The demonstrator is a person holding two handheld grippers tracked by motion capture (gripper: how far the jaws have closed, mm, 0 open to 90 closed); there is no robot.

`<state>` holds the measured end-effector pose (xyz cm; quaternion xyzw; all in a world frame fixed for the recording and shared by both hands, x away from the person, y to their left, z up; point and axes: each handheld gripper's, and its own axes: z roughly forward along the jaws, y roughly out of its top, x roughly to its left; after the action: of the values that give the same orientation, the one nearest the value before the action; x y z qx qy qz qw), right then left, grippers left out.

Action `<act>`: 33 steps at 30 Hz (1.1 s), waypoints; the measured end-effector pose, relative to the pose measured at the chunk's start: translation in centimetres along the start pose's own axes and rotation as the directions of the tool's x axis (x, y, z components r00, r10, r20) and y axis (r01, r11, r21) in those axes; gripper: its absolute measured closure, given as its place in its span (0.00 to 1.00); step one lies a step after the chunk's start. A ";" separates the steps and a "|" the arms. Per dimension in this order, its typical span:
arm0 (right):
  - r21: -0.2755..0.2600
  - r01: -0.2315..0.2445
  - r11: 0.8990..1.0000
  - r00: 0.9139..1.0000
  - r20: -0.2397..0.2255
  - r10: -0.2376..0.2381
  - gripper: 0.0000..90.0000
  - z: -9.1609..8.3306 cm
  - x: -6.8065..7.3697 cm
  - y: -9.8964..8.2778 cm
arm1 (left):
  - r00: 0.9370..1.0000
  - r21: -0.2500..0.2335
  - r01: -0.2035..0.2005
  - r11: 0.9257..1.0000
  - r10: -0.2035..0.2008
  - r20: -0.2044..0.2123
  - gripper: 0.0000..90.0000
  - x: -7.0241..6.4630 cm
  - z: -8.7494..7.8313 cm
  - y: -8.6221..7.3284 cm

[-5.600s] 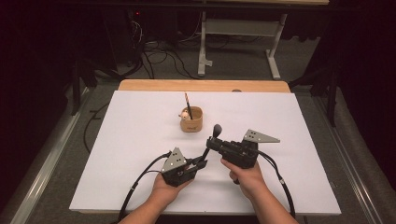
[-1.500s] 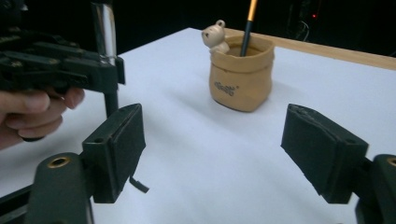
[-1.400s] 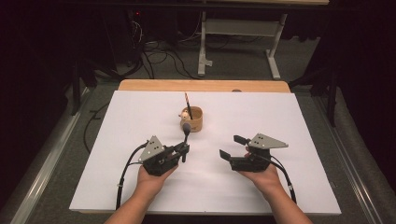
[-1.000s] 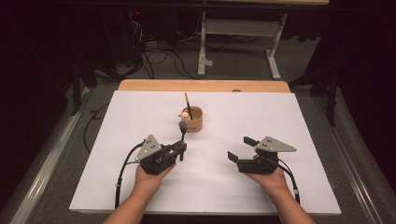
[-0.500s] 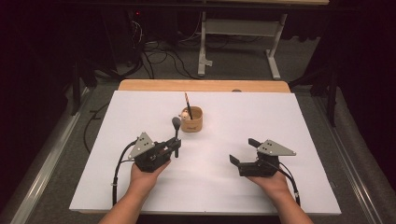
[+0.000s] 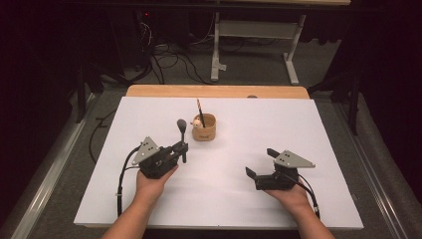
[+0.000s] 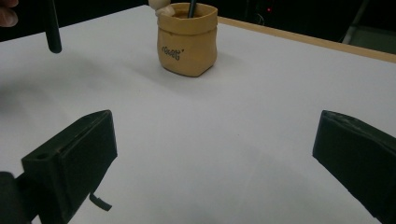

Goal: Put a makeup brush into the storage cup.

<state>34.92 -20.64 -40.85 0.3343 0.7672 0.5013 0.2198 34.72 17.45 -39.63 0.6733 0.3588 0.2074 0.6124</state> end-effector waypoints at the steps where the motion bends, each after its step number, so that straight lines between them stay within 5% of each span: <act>1: 0.003 -0.004 1.000 1.000 0.001 0.004 0.01 0.0 0.0 0.0 | 1.000 0.003 -0.001 1.000 0.001 -0.003 0.87 0.0 0.1 0.1; 33: -0.010 -0.002 1.000 1.000 -0.023 0.002 0.01 -0.2 0.1 0.1 | 0.997 -0.044 0.007 0.999 -0.011 -0.079 0.87 3.4 5.3 5.9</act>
<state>34.73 -20.65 -40.72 0.3280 0.7668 0.5094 0.2121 42.07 16.43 -35.29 0.6494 0.3813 0.2390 0.6130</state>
